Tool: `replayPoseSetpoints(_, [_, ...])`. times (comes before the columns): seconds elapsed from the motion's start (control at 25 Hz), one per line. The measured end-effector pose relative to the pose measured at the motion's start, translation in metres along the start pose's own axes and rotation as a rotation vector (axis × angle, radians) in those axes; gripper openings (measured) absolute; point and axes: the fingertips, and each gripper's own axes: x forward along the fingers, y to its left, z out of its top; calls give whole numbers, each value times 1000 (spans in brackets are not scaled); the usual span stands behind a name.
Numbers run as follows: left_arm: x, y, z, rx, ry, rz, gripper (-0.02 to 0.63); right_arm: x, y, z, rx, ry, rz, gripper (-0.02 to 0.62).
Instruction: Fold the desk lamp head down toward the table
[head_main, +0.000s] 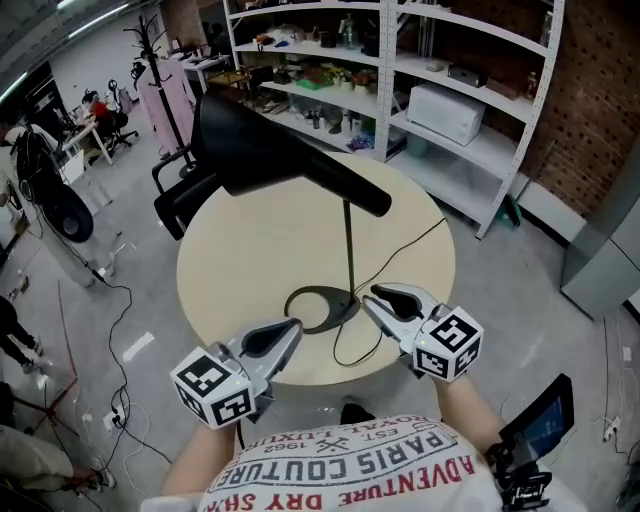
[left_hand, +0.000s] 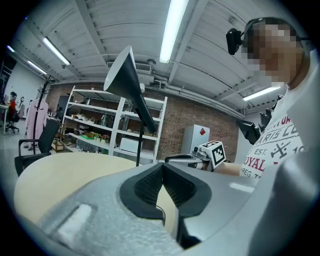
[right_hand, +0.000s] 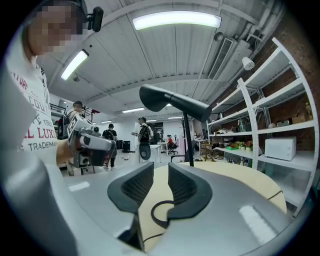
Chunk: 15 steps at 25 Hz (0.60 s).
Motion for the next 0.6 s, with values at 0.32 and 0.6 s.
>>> replayPoseSetpoints(0.32, [9, 45, 31, -5, -32, 108, 0, 62, -53, 5, -91, 34, -5, 129])
replayPoseSetpoints(0.6, [4, 70, 54, 11, -87, 163, 2, 92, -70, -2, -96, 48, 15, 119])
